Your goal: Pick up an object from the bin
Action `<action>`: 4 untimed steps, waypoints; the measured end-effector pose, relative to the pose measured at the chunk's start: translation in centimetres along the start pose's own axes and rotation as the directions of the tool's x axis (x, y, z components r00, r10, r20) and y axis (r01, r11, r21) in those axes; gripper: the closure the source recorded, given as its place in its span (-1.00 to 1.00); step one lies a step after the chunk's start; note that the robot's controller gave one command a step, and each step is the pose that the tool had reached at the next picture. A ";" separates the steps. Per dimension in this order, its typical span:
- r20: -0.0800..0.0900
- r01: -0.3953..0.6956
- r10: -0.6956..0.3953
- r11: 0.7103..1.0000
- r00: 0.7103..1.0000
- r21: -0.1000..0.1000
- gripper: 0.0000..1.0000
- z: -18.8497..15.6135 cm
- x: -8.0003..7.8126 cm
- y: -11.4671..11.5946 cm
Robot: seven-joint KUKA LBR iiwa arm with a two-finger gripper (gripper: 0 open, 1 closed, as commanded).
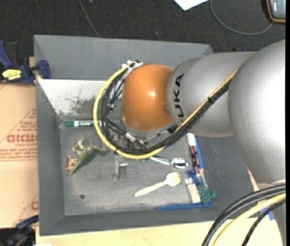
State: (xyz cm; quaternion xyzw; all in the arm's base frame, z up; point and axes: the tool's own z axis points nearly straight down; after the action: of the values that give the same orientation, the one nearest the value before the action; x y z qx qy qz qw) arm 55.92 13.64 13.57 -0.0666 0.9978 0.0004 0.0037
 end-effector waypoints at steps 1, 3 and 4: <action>0.014 0.405 -0.405 0.914 0.914 0.003 -1.00 6.3 -3.4 3.1; 0.018 0.627 -0.627 0.779 0.779 0.009 -1.00 3.5 -8.9 5.1; 0.022 0.162 -0.162 0.987 0.986 -0.002 1.00 5.8 -10.4 4.9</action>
Offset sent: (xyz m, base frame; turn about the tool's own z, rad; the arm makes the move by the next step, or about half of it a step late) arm 0.0440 0.0368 -0.0657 -0.1389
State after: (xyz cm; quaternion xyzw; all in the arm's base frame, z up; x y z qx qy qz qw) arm 65.59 19.84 7.87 -0.1477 0.9889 0.0030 0.0145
